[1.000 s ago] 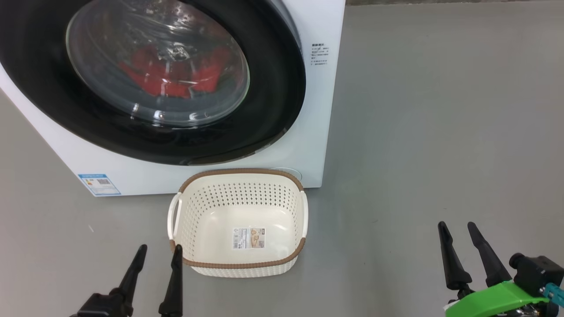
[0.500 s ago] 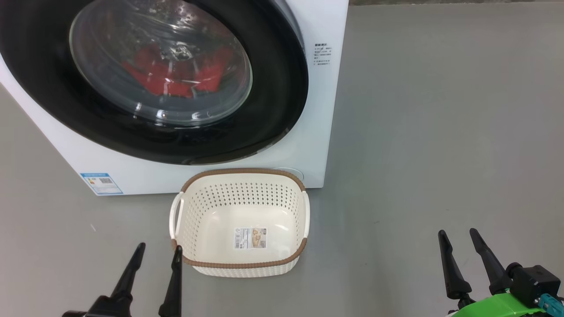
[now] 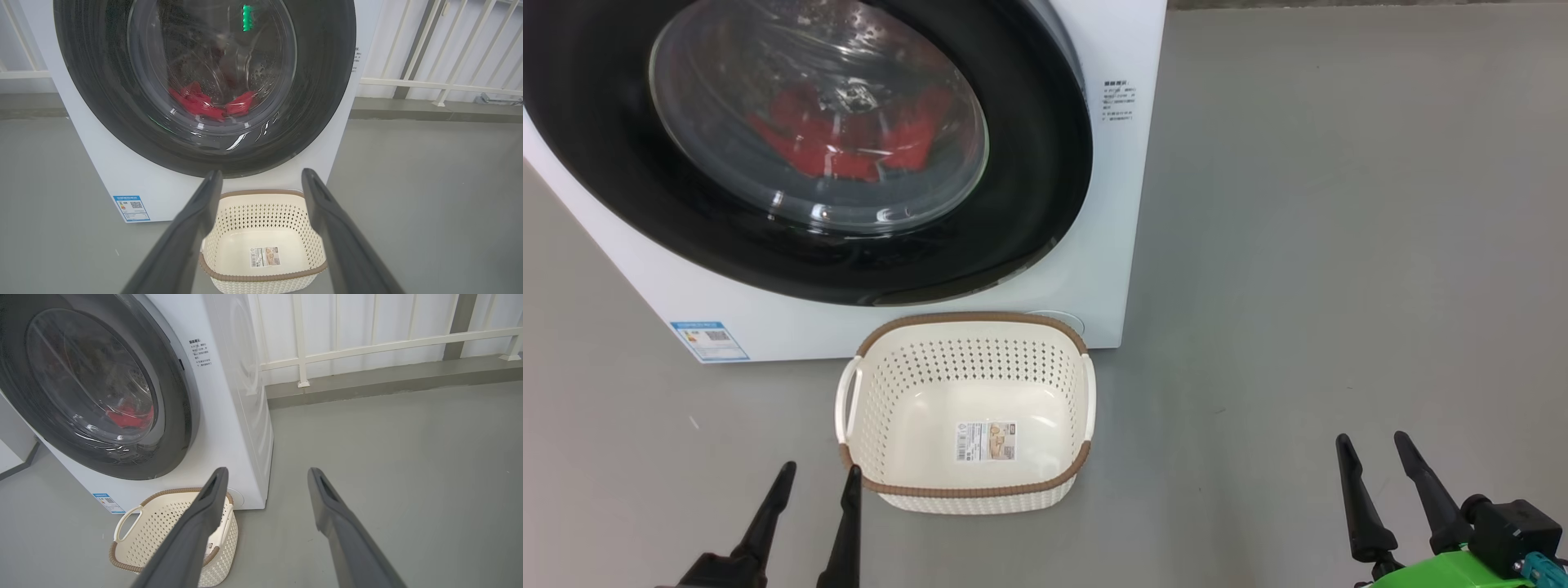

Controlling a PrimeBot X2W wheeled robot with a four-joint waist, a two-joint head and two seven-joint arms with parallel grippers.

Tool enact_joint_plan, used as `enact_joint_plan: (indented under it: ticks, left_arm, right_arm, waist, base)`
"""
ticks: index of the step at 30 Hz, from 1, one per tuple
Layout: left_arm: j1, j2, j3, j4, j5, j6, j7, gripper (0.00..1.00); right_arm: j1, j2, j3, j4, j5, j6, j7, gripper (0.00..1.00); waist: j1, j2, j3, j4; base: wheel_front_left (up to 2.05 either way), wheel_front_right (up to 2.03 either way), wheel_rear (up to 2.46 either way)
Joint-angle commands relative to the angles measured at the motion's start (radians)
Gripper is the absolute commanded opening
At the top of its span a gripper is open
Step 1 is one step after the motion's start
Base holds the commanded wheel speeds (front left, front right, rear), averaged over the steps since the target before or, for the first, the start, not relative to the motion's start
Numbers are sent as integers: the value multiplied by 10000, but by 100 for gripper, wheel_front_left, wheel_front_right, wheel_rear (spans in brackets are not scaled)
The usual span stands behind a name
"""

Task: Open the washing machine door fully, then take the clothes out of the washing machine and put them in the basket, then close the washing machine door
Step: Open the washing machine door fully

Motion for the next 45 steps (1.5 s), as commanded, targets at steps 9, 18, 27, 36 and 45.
enact_joint_plan:
  ticks: [9, 18, 27, 36, 45]
  left_arm:
    - [-200, 109, 244, -227, -51, -61, -93, 100]
    - [-492, 109, 45, -297, -186, -68, -93, 100]
    - [-837, 109, -273, -329, -310, -69, -93, 100]
    - [-1201, 109, -614, -330, -620, -70, -93, 100]
    - [-1631, 108, -937, -273, -832, -70, -93, 100]
  right_arm:
    - [-424, -112, 505, -399, 275, 6, -122, 0]
    - [-2278, -110, 889, -663, 1811, 6, -122, 0]
    - [-4371, -125, 991, -464, 2611, 6, -122, 0]
    - [-6460, -682, 1145, 12, 4428, 6, -122, 0]
    - [-8425, -1476, 1740, 1144, 7889, 6, 583, 0]
  waist:
    - [0, -1, 117, 19]
    - [0, -1, 449, 170]
    - [0, -1, 792, 617]
    - [0, -1, 1289, 1255]
    - [0, -1, 1928, 1766]
  base:
    - [0, 0, 0]
    - [0, 0, 0]
    - [0, 0, 0]
    - [0, 0, 0]
    - [0, 0, 0]
